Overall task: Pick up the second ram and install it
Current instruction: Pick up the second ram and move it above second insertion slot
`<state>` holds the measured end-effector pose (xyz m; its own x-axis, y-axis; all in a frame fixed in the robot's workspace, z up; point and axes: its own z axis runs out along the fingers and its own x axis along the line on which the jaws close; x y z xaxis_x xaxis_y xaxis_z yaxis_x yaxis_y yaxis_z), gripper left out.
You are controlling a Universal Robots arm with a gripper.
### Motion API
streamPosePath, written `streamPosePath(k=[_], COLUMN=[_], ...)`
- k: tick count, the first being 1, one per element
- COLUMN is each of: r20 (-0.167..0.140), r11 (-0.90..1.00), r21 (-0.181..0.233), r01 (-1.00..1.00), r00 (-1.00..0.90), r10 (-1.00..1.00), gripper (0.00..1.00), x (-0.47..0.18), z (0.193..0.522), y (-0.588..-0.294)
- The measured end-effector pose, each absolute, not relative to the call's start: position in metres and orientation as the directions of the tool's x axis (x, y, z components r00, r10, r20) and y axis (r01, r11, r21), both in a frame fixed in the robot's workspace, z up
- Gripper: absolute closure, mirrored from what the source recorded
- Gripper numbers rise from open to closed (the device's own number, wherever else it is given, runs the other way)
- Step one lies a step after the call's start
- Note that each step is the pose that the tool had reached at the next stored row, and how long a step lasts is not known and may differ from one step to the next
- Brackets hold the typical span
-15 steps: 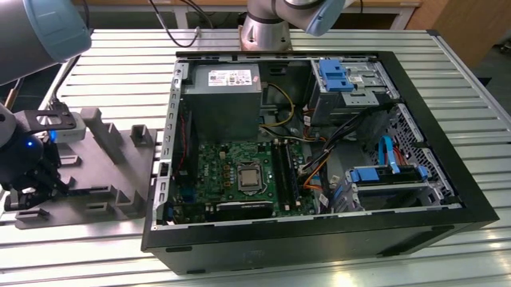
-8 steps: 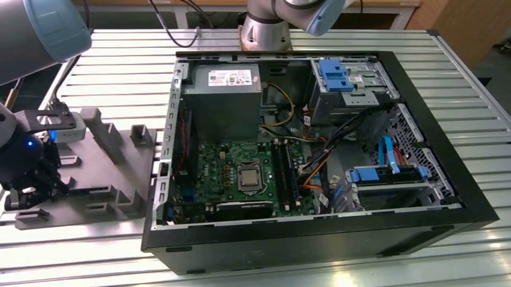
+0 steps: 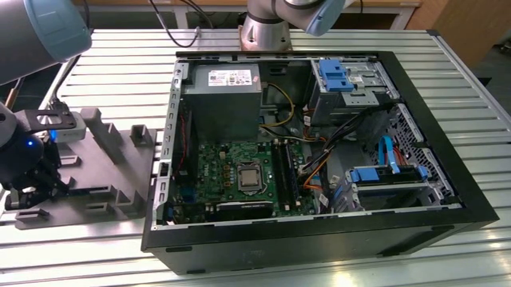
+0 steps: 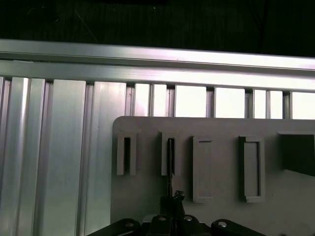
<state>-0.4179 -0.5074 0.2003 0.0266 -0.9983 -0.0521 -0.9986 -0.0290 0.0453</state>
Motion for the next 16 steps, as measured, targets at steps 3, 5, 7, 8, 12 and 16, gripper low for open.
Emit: streamPosePath(k=[3,5,7,8,12,16], r20=[-0.052,-0.052,-0.052,-0.052,-0.052,-0.052], r11=[-0.029,-0.029,-0.029,-0.029,-0.029,-0.029], r21=[0.045,0.045,0.045,0.045,0.045,0.045], r01=[-0.999,-0.999,-0.999,-0.999,-0.999,-0.999], r00=[0.027,0.027,0.027,0.027,0.027,0.027], r10=[-0.998,-0.998,-0.998,-0.998,-0.998,-0.998], gripper=[0.88,0.88,0.88,0.88,0.88,0.88], x=[-0.4179,-0.4180,-0.4180,-0.4179,-0.4180,-0.4180], z=[0.2016,0.2028,0.2043,0.2048,0.2073,0.2102], y=[-0.5072,-0.5072,-0.5072,-0.5072,-0.5072,-0.5072])
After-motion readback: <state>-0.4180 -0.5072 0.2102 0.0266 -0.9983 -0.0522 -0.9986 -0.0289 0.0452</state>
